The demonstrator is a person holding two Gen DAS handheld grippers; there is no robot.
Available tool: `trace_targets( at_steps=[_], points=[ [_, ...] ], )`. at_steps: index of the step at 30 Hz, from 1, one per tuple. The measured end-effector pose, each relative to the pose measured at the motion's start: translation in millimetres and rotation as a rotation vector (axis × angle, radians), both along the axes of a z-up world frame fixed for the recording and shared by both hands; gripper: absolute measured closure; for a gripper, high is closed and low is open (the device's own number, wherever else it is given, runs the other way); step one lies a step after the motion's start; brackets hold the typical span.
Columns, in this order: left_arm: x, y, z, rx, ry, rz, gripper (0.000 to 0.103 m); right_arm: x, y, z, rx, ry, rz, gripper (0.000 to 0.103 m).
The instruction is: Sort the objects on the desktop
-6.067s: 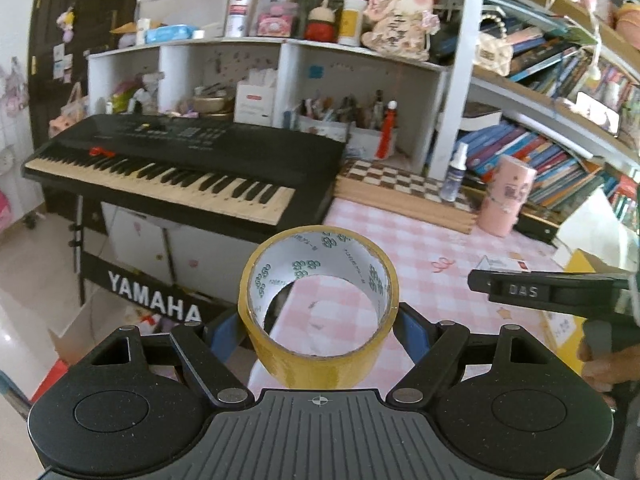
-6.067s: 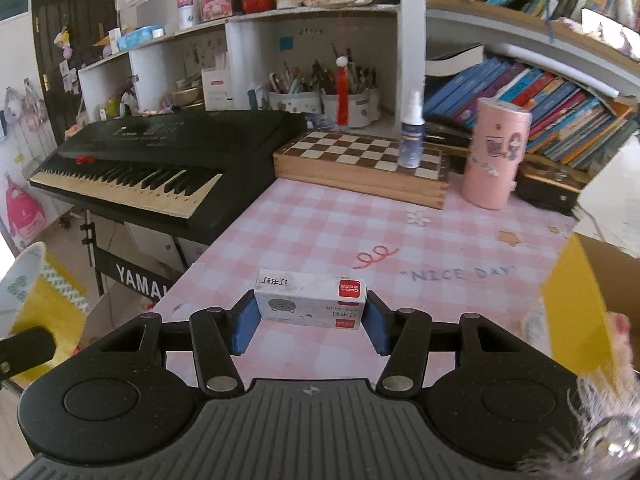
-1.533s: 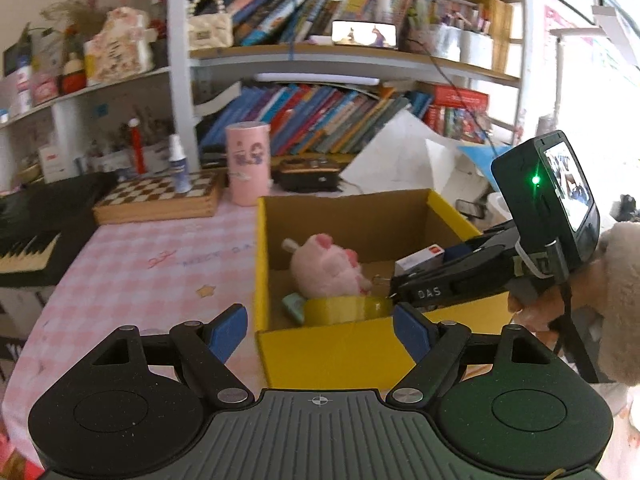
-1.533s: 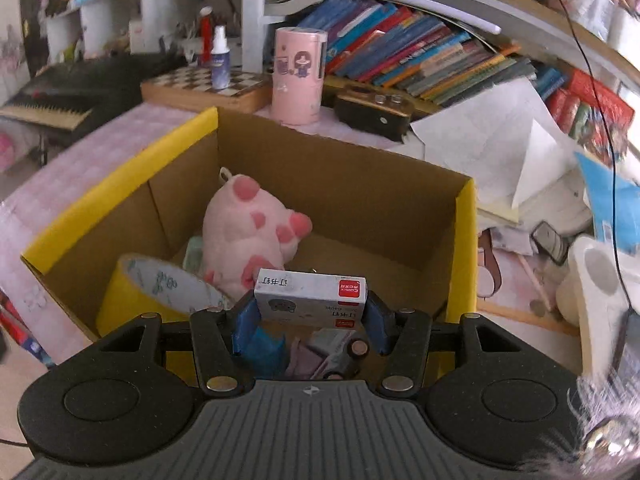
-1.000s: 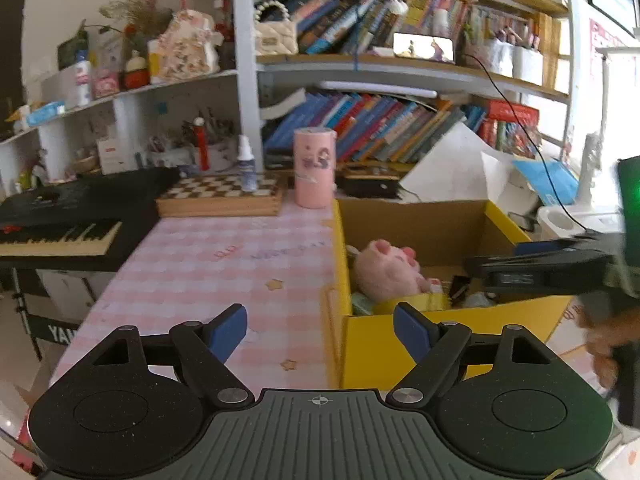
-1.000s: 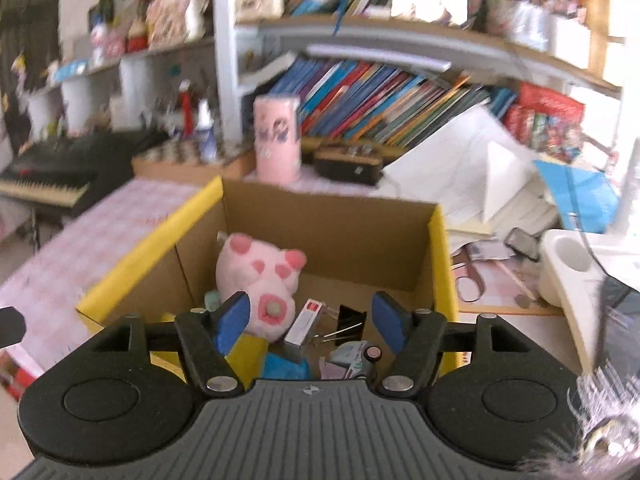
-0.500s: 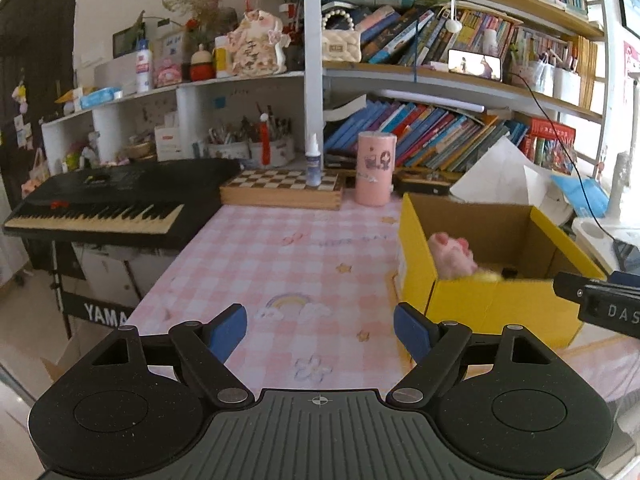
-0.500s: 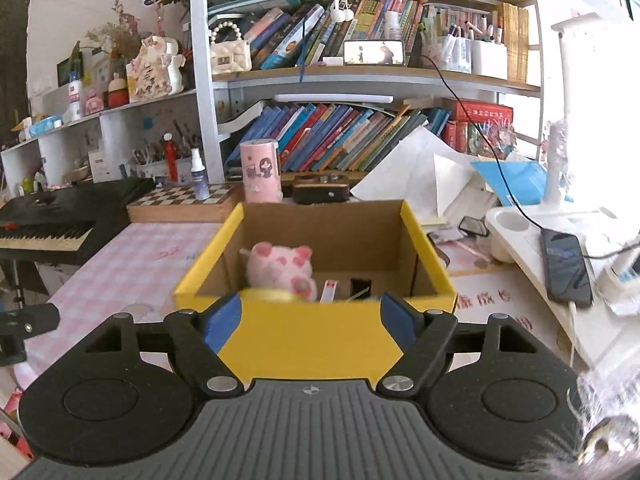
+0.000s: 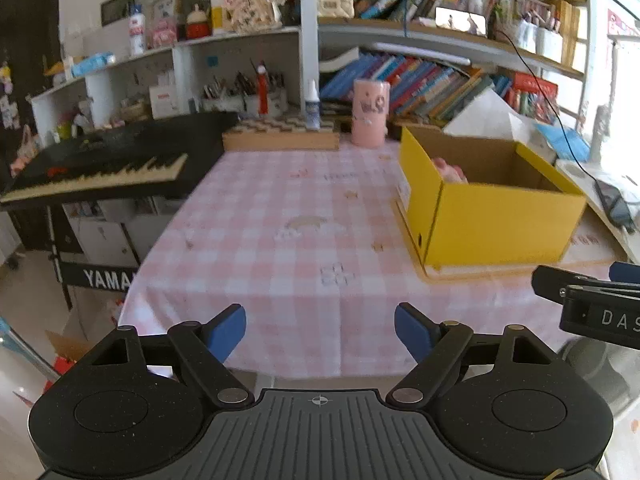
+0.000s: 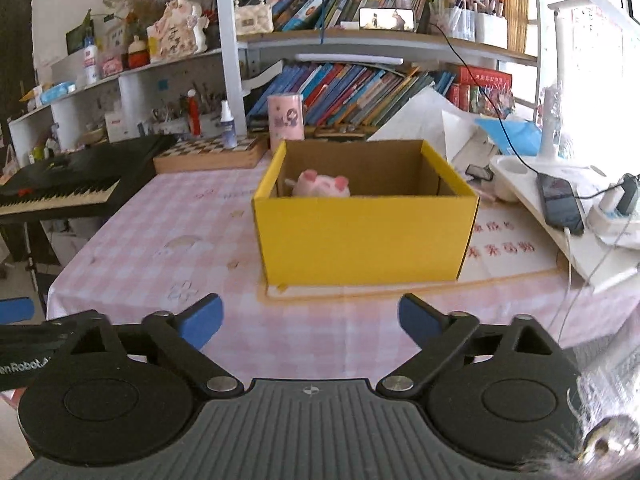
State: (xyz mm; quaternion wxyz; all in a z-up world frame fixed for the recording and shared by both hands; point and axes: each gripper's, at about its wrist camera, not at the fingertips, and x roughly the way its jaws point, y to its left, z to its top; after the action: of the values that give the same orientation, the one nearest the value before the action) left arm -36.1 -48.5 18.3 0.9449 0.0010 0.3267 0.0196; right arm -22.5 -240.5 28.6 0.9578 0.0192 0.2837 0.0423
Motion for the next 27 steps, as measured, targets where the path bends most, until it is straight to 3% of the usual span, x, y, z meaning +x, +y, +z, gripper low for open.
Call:
trace_targets(
  at_steps=[7,27],
  points=[
    [-16.5,9.6,-8.9,-0.003,0.05,-0.007,0.019,-27.0,10.1,-7.4,-0.004,0.045,-0.038,0.0],
    [-33.2,16.4,-10.3,0.01,0.053,-0.054,0.019,-51.5,24.3,-13.5,-0.002,0.083,-0.03,0.0]
  ],
)
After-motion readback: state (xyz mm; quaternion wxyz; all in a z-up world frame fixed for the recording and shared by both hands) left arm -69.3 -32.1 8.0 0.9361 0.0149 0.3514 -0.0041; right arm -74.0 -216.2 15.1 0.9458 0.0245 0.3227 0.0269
